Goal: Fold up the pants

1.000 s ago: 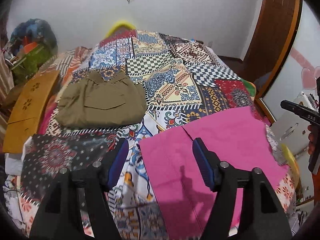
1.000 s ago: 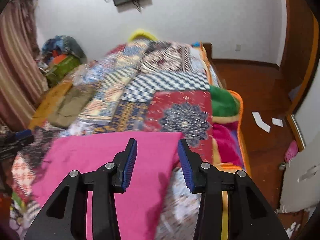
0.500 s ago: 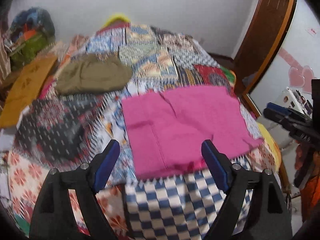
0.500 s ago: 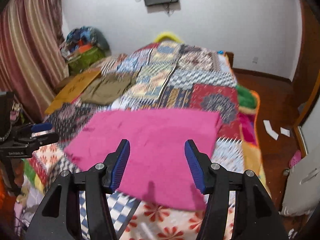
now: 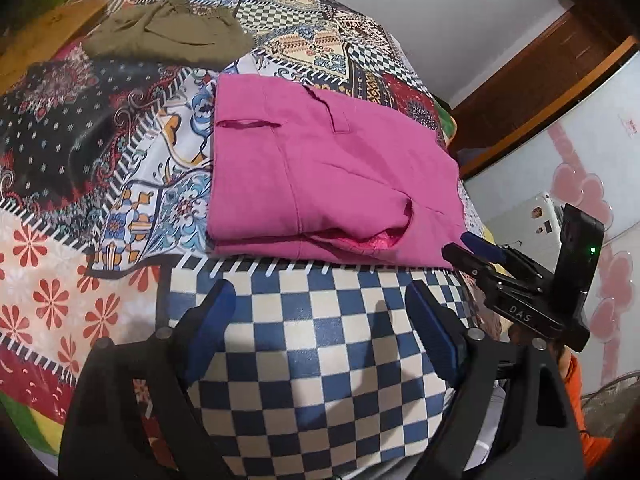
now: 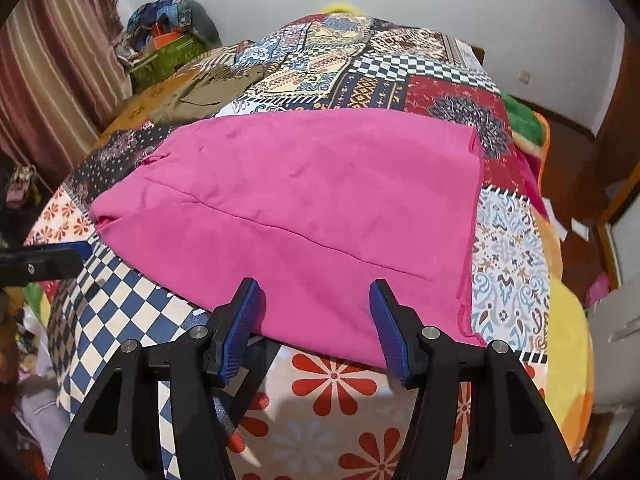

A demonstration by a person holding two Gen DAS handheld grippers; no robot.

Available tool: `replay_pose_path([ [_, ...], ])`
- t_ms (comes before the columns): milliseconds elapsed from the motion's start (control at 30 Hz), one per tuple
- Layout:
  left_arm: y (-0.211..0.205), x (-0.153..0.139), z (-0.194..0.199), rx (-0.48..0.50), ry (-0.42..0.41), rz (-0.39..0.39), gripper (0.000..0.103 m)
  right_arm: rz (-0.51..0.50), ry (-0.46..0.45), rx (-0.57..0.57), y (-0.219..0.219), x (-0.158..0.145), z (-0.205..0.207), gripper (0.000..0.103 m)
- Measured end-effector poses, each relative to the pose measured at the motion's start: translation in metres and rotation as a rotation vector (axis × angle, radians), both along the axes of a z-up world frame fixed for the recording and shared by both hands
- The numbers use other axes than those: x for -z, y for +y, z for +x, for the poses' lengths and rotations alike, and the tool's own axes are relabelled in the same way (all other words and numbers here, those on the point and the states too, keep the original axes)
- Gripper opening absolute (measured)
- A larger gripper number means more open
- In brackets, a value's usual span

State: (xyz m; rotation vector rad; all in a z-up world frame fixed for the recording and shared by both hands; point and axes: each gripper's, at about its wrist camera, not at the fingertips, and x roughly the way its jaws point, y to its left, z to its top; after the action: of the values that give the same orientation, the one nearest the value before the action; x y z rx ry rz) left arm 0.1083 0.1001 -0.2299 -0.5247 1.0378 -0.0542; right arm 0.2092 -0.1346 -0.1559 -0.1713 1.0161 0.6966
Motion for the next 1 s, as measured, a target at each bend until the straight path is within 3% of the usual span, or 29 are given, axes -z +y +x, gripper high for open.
replay_pose_path([
  [433,0.018,0.001,0.029,-0.087,-0.044,-0.218,0.092,0.025,0.013,0.008,-0.001,0.004,0.000,0.057],
  [700,0.035,0.007,0.042,-0.167,-0.035,-0.281,0.090,0.028,0.011,0.001,-0.002,0.005,0.002,0.058],
  [800,0.040,0.010,0.049,-0.185,-0.037,-0.286,0.076,0.028,0.010,0.000,-0.002,0.006,0.002,0.059],
  [867,0.038,0.010,0.053,-0.177,-0.024,-0.220,0.057,0.029,0.012,0.000,-0.002,0.006,0.003,0.059],
  [1000,0.033,0.011,0.056,-0.166,-0.014,-0.112,0.041,0.033,0.018,0.000,-0.003,0.006,0.005,0.059],
])
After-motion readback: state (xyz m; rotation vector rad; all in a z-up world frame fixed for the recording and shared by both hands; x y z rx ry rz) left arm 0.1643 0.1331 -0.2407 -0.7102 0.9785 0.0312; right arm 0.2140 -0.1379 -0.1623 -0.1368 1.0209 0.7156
